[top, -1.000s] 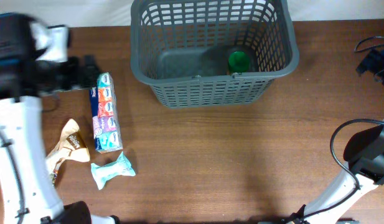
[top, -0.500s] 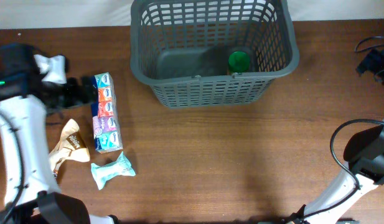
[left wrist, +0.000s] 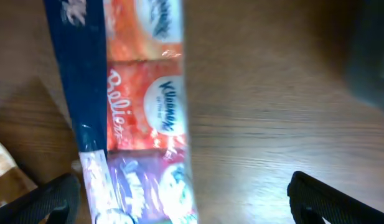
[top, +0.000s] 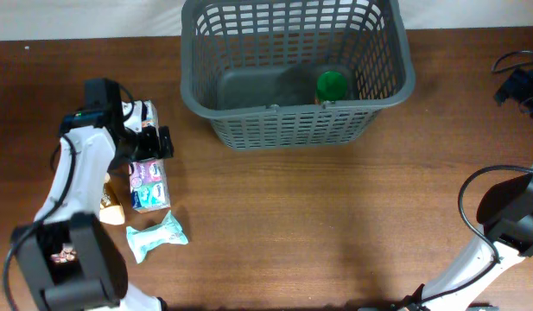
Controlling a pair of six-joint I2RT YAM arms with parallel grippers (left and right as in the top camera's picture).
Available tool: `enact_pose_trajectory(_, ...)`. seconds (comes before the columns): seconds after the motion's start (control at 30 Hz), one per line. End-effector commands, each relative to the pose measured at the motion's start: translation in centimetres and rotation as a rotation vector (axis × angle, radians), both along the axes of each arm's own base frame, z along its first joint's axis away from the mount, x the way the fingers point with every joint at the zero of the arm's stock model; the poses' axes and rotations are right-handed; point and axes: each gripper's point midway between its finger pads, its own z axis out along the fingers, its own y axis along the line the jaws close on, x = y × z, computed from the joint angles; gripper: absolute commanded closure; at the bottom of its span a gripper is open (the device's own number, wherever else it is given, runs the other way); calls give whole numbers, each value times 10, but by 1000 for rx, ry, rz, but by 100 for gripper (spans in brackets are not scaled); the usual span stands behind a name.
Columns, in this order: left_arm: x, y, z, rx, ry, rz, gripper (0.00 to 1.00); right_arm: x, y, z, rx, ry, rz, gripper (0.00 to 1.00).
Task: Pack container
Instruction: 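Lower the left gripper onto the Kleenex tissue pack and close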
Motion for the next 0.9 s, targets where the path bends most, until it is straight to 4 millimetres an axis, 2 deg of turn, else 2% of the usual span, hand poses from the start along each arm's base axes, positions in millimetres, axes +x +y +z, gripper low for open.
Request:
enact_pose_trajectory(0.0, -4, 17, -21, 53, 58, 42, 1, -1, -1, -1, 4, -1, -12, 1)
enact_pose_trajectory(0.33, -11, 19, -50, 50, 147, 115, 1, -1, -1, -1, 4, 0, -12, 1)
enact_pose_trajectory(0.67, -29, 16, -54, 32, 231, 173, 1, -1, -1, -1, 4, 0, -12, 1)
enact_pose_trajectory(0.87, -30, 15, -54, 28, 237, 171, 1, -1, -1, -1, 4, -1, -12, 1)
